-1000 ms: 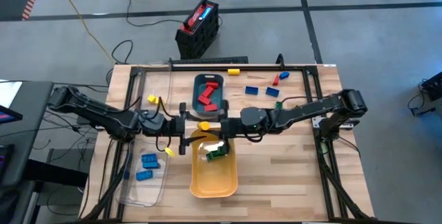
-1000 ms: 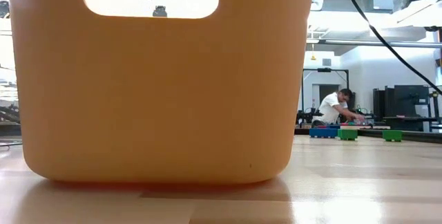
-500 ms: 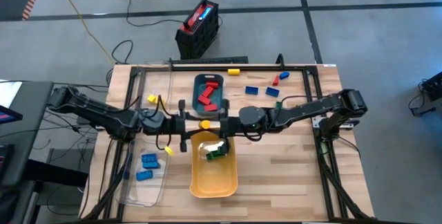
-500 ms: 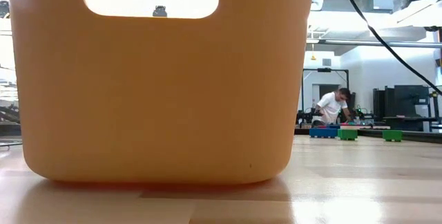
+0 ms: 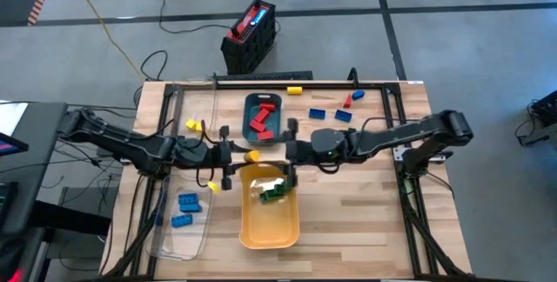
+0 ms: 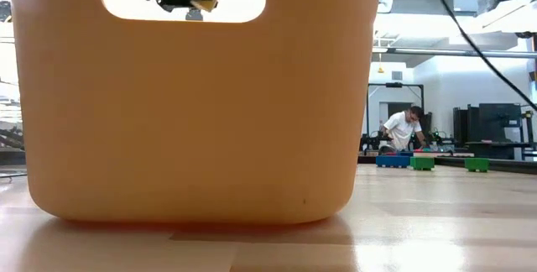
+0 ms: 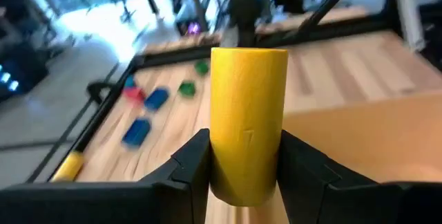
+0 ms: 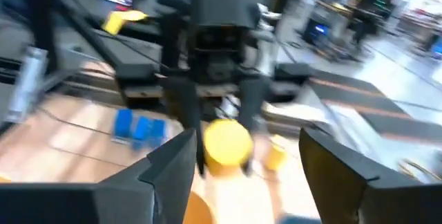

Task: Sort blocks
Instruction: Put the circular yellow game piece into the top left transparent bin

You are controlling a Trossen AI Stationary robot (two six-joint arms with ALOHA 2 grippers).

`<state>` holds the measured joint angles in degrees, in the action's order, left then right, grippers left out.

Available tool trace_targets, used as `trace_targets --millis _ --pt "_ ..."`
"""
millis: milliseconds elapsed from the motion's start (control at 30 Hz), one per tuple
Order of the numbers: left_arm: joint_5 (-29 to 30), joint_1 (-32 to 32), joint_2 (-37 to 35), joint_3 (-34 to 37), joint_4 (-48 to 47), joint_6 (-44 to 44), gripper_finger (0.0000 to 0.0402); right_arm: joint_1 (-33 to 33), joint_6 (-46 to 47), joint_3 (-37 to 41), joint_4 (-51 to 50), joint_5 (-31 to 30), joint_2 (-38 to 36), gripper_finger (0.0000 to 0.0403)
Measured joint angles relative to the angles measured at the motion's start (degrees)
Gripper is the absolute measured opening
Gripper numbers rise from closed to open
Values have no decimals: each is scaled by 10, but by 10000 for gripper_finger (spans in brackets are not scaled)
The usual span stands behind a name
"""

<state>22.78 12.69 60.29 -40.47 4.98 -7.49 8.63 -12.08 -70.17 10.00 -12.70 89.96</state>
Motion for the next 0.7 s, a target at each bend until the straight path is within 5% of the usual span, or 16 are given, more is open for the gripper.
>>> trace_targets --millis 167,300,700 --pt "106 -2 -37 0 -86 26 121 0 19 0 -109 -87 -44 264" --pt "203 -14 -66 0 -142 41 121 -2 68 0 -171 -100 -51 264" --pt "211 -84 -159 0 -367 176 121 50 156 17 -197 -118 -44 265"
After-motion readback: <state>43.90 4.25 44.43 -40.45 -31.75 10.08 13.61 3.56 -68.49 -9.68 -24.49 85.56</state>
